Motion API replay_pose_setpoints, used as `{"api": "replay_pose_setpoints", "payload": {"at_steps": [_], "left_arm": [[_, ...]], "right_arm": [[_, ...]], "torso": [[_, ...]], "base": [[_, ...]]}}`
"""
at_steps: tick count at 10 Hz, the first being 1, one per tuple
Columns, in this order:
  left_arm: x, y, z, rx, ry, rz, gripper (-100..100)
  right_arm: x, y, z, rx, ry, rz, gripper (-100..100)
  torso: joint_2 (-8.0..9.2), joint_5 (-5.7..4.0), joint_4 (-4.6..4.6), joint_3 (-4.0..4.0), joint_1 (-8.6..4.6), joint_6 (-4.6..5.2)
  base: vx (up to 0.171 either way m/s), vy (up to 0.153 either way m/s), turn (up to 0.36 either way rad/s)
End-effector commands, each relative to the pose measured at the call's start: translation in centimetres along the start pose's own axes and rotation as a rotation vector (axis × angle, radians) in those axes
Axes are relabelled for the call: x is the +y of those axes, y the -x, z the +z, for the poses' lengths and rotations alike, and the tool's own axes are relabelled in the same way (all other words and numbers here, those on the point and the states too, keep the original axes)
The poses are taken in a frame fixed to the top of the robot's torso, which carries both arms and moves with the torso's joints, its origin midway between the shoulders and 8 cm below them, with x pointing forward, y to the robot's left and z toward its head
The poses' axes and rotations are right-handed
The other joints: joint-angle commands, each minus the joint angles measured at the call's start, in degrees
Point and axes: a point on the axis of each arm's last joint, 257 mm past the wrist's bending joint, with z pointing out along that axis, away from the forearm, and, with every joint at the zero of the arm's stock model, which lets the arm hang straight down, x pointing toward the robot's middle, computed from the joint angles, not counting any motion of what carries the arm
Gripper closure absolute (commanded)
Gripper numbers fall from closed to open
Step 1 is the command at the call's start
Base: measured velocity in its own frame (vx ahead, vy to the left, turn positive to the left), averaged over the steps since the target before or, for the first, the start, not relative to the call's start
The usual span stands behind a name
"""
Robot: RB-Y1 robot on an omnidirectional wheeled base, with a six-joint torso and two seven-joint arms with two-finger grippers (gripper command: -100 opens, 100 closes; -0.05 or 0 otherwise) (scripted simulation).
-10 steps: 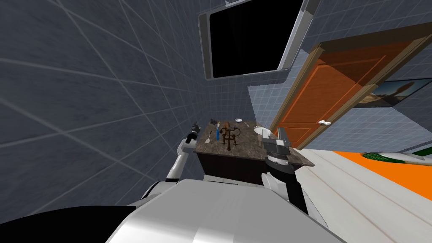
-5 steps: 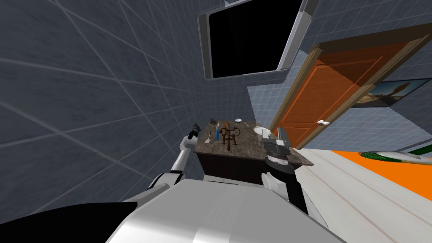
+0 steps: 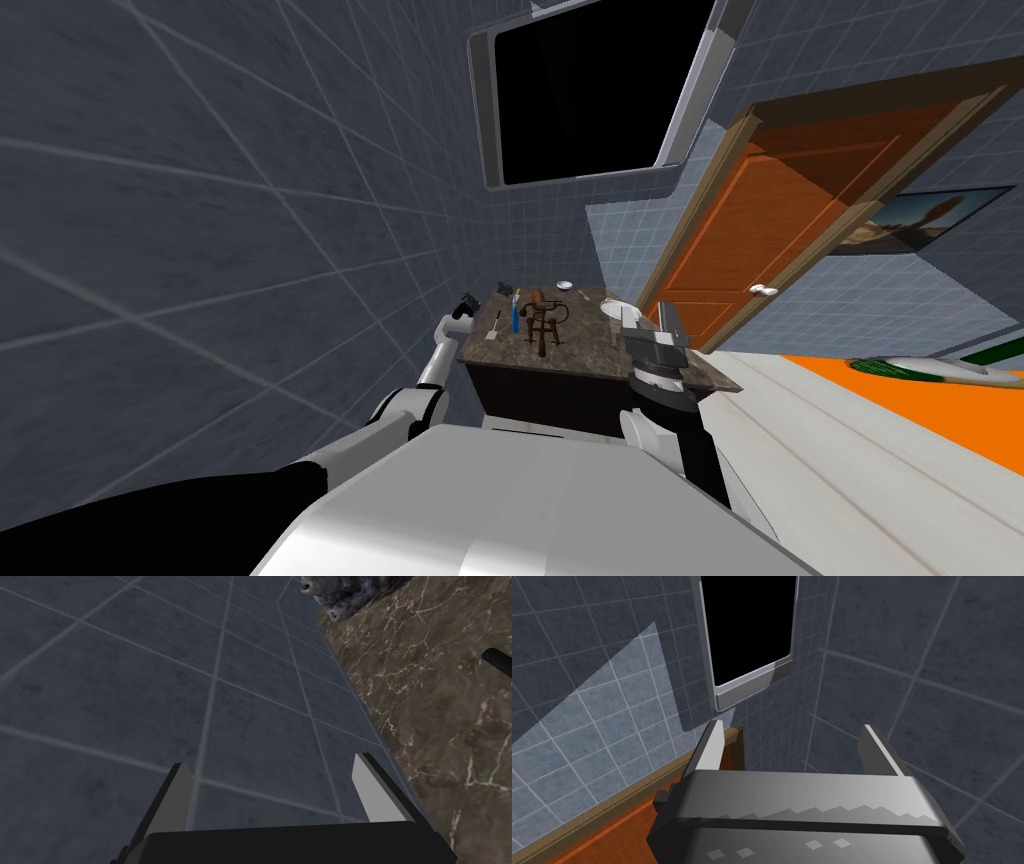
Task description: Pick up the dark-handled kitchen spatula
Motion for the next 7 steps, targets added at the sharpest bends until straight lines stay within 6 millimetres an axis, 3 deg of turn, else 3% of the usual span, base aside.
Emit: {"api": "replay_pose_setpoints", "payload": {"at_steps": [1,2,6,7], "left_arm": [[1.5,0.8,0.6,-0.043,0.050,-0.049,-100],[1.7,0.1,1.2,-0.059,0.070,-0.099,-100],[4.6,1.2,2.0,-0.138,0.156,-0.182,-100],[4.8,0.5,2.3,-0.160,0.180,-0.235,-100]], "right_arm": [[0.0,0.0,0.0,0.000,0.000,0.000,0],[0.0,0.0,0.0,0.000,0.000,0.000,0],[0.0,0.0,0.0,0.000,0.000,0.000,0],[0.0,0.0,0.0,0.000,0.000,0.000,0]], "torso": [[0.00,0.00,0.00,0.00,0.00,0.00],[0.01,0.01,-0.01,0.00,0.01,-0.01],[0.01,0.00,0.00,0.01,0.00,0.00],[0.02,0.01,-0.01,0.00,0.01,-0.02]], "base": [[0.007,0.005,-0.007],[0.006,0.007,-0.007],[0.005,0.004,-0.008],[0.013,0.005,-0.010]]}}
